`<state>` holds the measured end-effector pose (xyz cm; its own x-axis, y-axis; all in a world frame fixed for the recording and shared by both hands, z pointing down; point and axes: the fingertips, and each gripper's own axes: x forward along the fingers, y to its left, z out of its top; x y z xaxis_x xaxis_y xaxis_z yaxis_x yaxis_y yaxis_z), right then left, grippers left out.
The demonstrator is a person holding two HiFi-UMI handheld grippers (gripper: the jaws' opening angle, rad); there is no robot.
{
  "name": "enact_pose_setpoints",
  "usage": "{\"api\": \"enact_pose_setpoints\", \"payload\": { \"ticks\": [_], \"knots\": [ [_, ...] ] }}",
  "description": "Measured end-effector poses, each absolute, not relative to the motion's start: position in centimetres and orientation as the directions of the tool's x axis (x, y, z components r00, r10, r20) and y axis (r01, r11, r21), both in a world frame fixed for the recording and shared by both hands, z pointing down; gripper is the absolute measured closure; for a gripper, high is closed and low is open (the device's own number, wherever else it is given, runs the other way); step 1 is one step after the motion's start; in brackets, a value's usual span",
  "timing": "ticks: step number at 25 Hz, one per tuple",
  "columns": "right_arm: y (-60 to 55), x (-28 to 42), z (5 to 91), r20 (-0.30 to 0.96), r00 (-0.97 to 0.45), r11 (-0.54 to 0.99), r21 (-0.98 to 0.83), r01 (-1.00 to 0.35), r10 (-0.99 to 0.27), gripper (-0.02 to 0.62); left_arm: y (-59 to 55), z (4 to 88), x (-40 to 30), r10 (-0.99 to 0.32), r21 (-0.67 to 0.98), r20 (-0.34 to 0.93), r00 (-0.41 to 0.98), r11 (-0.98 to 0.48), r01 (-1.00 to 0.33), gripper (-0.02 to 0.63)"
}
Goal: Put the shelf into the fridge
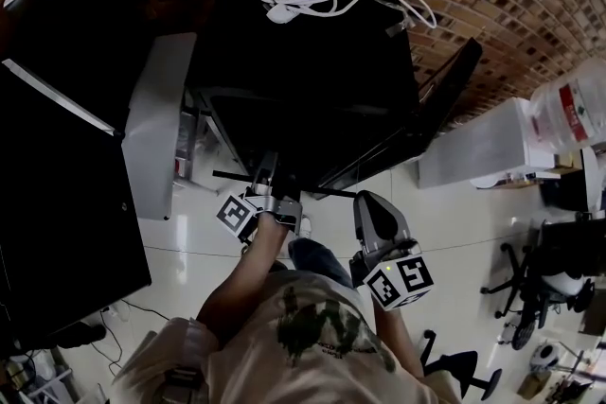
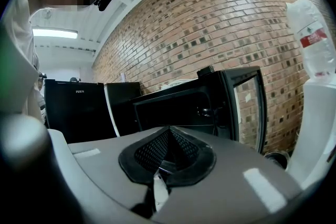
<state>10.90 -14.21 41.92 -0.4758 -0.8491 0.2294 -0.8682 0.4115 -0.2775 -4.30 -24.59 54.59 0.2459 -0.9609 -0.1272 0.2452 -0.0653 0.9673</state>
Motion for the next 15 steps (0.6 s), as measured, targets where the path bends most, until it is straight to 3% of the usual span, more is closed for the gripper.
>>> {"api": "enact_pose_setpoints", "payload": {
  "ticks": [15],
  "knots": [
    [-16.4, 10.4, 42.3, 0.233, -0.533, 0.465, -0.289, -0.837, -0.814, 0.595, -28.5, 54.8, -3.1, -0.973, 0.967, -0.121, 0.194, -0.072, 0.244, 0.586]
  ]
}}
